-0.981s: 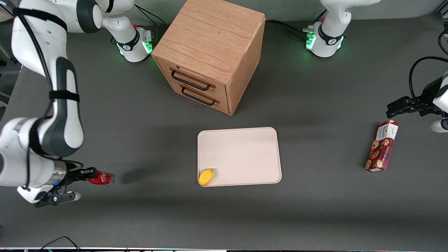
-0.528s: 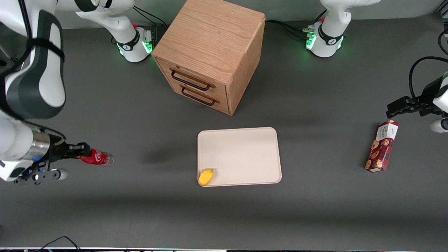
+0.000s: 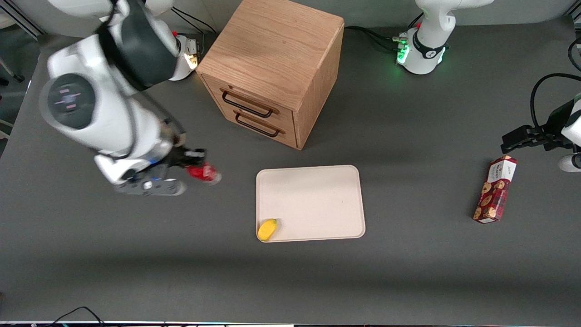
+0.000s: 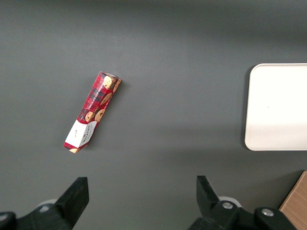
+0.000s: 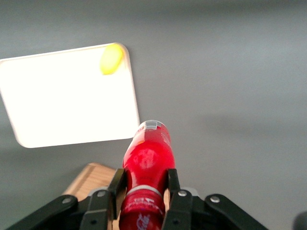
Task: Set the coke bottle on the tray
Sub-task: 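Lift the red bottle and carry it over the white tray, then lower the red bottle onto the tray beside the yellow fruit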
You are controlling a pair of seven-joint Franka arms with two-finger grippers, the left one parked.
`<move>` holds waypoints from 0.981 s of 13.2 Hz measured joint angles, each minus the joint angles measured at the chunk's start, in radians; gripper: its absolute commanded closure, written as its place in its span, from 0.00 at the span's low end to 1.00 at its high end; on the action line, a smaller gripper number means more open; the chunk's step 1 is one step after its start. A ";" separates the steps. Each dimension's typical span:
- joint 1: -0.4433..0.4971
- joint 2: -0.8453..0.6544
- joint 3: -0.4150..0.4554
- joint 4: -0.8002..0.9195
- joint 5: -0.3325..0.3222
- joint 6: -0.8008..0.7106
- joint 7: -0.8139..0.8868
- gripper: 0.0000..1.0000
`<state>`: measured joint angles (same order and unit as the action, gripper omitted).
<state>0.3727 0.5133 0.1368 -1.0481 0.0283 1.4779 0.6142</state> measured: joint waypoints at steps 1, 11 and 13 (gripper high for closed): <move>0.027 0.023 0.011 0.000 -0.008 0.031 0.052 1.00; 0.095 0.295 0.054 -0.003 -0.112 0.284 0.226 1.00; 0.098 0.321 0.055 -0.014 -0.124 0.329 0.241 1.00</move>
<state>0.4707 0.8339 0.1917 -1.0617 -0.0954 1.8068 0.8556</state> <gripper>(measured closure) 0.599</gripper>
